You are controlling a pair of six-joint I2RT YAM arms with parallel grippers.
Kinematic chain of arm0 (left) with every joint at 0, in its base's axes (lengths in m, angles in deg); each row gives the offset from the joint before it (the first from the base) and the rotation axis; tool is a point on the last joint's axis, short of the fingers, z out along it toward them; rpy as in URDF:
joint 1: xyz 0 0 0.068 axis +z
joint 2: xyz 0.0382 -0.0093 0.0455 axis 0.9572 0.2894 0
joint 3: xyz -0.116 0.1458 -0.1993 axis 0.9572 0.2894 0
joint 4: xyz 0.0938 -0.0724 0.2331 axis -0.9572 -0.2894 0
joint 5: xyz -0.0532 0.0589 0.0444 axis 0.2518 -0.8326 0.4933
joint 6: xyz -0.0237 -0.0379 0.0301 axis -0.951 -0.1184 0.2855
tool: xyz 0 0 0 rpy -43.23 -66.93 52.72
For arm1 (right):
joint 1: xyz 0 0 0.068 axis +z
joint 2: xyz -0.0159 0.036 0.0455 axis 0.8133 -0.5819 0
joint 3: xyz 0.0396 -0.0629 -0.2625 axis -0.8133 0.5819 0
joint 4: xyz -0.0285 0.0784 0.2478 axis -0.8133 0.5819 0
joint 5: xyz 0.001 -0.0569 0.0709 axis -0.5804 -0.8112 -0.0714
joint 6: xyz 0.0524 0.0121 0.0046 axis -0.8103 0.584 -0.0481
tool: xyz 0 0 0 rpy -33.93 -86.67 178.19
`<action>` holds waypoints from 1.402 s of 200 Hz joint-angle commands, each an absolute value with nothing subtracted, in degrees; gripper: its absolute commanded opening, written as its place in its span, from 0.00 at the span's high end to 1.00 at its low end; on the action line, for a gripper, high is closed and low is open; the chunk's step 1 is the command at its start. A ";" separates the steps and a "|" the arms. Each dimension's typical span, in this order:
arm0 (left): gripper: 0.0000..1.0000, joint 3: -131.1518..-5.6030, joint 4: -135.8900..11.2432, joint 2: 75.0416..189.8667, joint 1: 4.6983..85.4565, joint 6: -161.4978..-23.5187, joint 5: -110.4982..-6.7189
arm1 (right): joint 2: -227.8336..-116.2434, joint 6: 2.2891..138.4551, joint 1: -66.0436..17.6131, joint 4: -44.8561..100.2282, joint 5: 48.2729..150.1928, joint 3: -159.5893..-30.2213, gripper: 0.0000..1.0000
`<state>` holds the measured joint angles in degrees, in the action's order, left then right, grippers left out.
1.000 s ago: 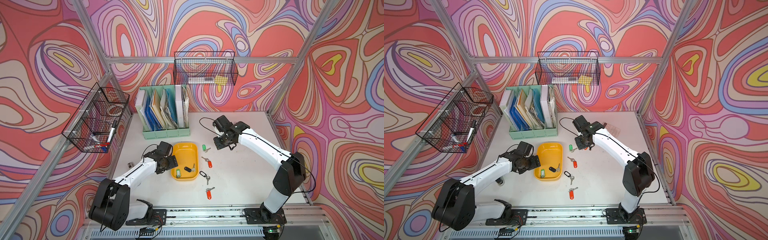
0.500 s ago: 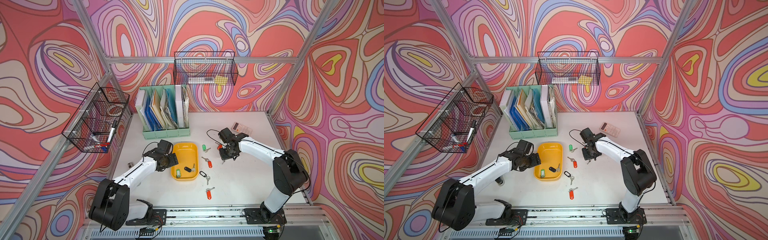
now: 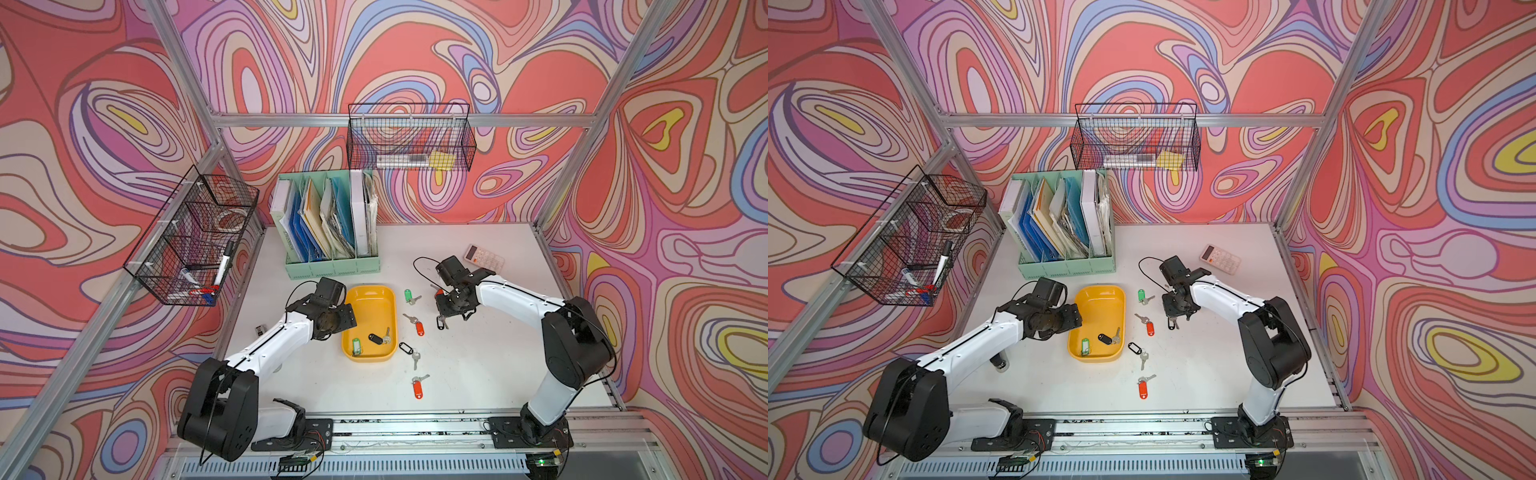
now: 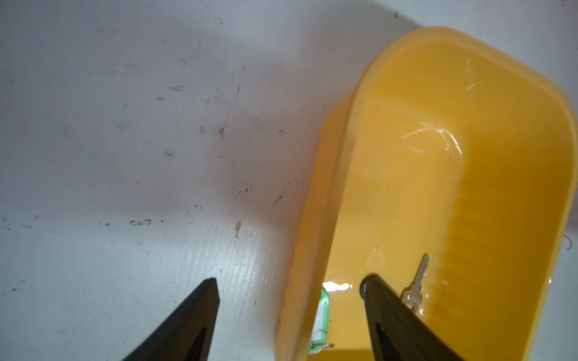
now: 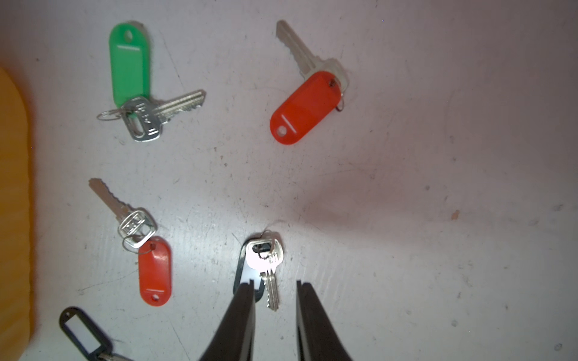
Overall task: Take the keys out of the storage box
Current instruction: Place the key at the center of the board, then adjust the storage box at the center of the board.
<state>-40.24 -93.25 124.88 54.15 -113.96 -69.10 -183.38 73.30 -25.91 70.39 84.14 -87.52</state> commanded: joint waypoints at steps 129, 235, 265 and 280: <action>0.60 -46.15 -88.11 135.50 54.74 -104.54 -69.14 | -152.07 74.38 -28.04 42.06 81.79 -70.86 0.26; 1.00 -51.21 -98.06 139.28 55.24 -101.83 -66.03 | -148.39 72.26 -28.34 34.96 80.49 -65.39 0.08; 1.00 -54.75 -106.73 139.46 57.50 -100.09 -59.44 | -148.69 72.54 -28.38 35.36 80.71 -65.79 0.08; 1.00 -56.26 -110.17 139.35 58.99 -98.63 -54.72 | -148.82 72.55 -28.40 35.61 80.77 -65.96 0.08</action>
<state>-53.40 -99.98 138.93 56.84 -101.77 -62.89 -148.34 72.69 -28.11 35.86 81.02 -65.64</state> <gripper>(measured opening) 0.102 0.918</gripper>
